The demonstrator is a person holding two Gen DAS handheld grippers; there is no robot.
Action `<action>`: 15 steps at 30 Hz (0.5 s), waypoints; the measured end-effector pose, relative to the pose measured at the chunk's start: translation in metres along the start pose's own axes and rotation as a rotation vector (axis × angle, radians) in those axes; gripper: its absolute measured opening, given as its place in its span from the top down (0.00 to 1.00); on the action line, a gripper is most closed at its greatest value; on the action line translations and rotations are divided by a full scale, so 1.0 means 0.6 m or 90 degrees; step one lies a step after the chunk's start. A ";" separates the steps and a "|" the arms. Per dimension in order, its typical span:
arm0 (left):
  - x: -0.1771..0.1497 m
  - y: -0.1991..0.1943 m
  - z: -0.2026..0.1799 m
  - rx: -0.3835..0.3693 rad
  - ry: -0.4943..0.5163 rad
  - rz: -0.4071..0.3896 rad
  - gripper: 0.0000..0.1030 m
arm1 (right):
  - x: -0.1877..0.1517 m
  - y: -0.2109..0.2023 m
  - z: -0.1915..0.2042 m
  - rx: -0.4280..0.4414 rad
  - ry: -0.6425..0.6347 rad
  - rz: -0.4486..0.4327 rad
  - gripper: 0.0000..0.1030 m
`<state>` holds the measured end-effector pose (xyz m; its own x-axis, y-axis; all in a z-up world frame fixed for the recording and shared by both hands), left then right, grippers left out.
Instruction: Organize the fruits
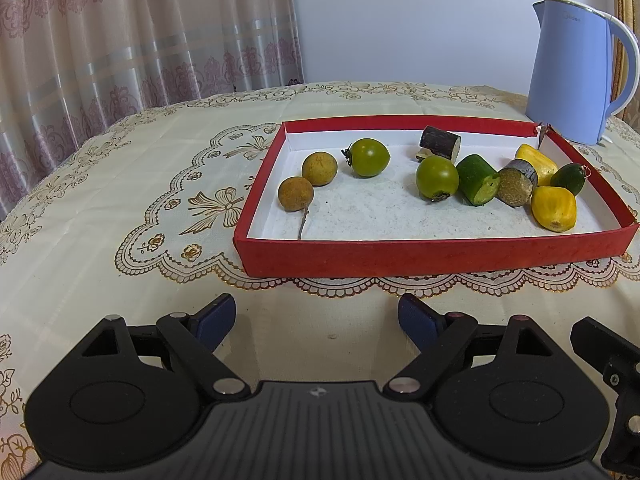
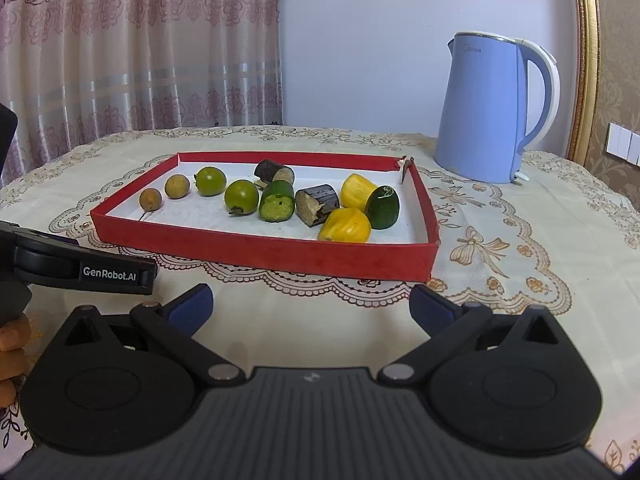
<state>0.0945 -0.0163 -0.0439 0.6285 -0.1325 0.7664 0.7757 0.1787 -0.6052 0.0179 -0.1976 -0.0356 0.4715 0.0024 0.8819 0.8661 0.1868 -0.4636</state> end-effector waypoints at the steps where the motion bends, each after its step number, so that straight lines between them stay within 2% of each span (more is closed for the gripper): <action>1: 0.000 0.000 0.000 0.000 0.000 0.000 0.14 | 0.000 0.000 0.000 0.001 0.000 0.001 0.00; 15: 0.000 0.000 0.000 0.000 0.000 0.000 0.14 | 0.000 0.001 0.001 0.003 -0.003 0.004 0.00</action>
<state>0.0946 -0.0162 -0.0441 0.6284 -0.1326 0.7665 0.7758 0.1787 -0.6052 0.0183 -0.1969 -0.0356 0.4763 0.0083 0.8792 0.8623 0.1908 -0.4690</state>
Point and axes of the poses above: each gripper's, at about its wrist camera, not at the fingertips, and y roughly the way its jaws point, z to its left, x to its top, the point moved 1 cm from there along y, roughly the way its jaws point, and after that the axes turned 12 degrees about x, right-handed, at the moved point
